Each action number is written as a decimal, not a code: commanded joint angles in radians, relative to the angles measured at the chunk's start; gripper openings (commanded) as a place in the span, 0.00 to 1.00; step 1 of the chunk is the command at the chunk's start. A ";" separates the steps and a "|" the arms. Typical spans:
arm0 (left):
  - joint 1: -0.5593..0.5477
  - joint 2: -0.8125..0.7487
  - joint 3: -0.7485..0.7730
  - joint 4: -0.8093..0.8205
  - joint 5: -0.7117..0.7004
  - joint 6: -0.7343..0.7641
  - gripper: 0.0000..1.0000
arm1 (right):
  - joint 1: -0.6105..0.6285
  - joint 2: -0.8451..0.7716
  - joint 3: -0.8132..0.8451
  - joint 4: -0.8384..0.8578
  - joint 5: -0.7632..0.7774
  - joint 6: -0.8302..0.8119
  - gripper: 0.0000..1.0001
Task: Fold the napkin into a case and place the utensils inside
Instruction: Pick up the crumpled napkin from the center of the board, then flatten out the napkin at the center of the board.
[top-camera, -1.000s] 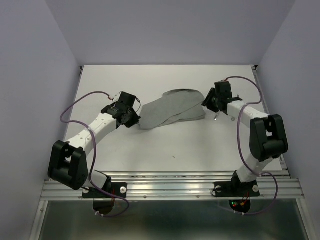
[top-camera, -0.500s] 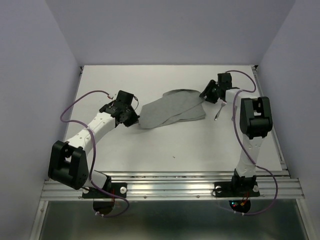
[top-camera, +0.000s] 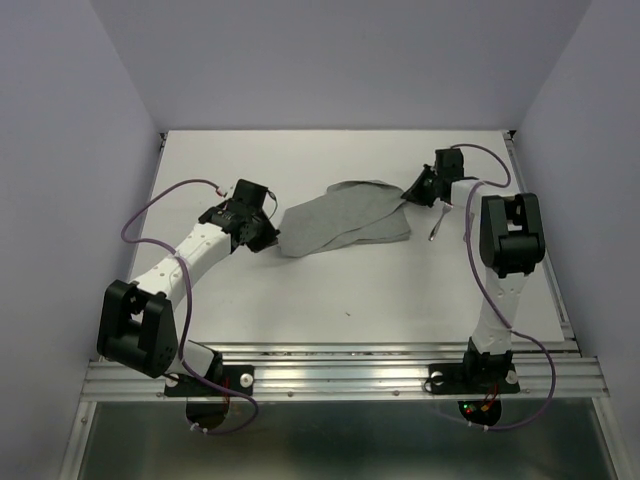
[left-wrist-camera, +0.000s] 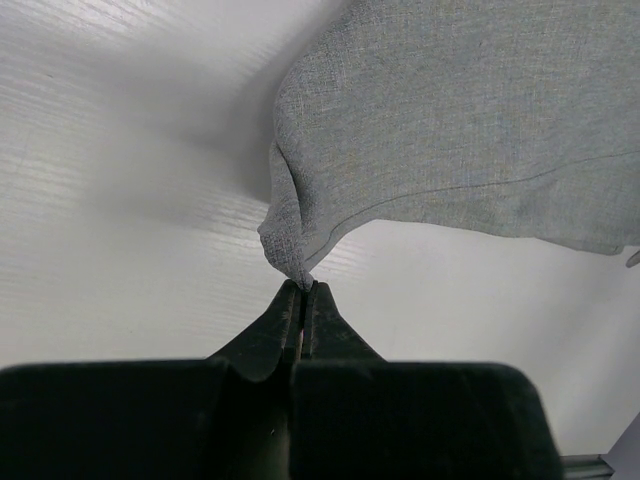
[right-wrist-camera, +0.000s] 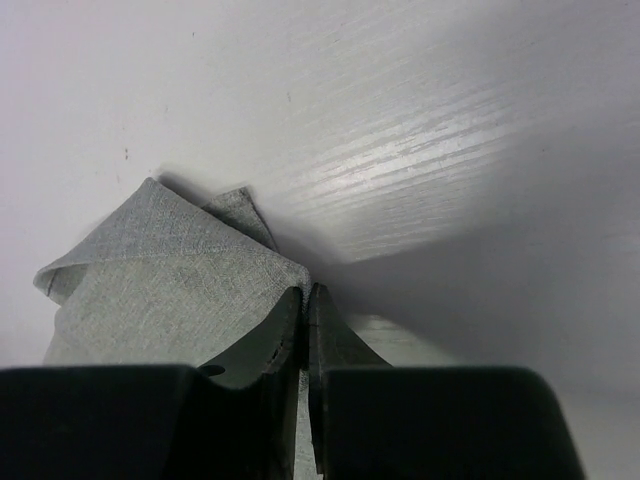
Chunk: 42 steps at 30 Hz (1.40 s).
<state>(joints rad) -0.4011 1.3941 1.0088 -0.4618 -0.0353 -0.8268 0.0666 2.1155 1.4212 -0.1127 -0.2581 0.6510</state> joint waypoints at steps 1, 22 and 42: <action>0.007 -0.015 0.047 -0.014 -0.012 0.018 0.00 | -0.004 -0.112 -0.008 0.034 0.017 -0.011 0.06; 0.240 -0.023 0.433 -0.044 0.130 0.172 0.00 | -0.004 -0.480 0.202 -0.153 0.097 -0.074 0.01; 0.392 0.042 1.014 -0.040 0.339 0.275 0.00 | -0.004 -0.755 0.459 -0.237 0.192 -0.103 0.01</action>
<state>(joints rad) -0.0113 1.4796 1.9816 -0.5262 0.2596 -0.5999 0.0666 1.4265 1.8568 -0.3599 -0.1081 0.5644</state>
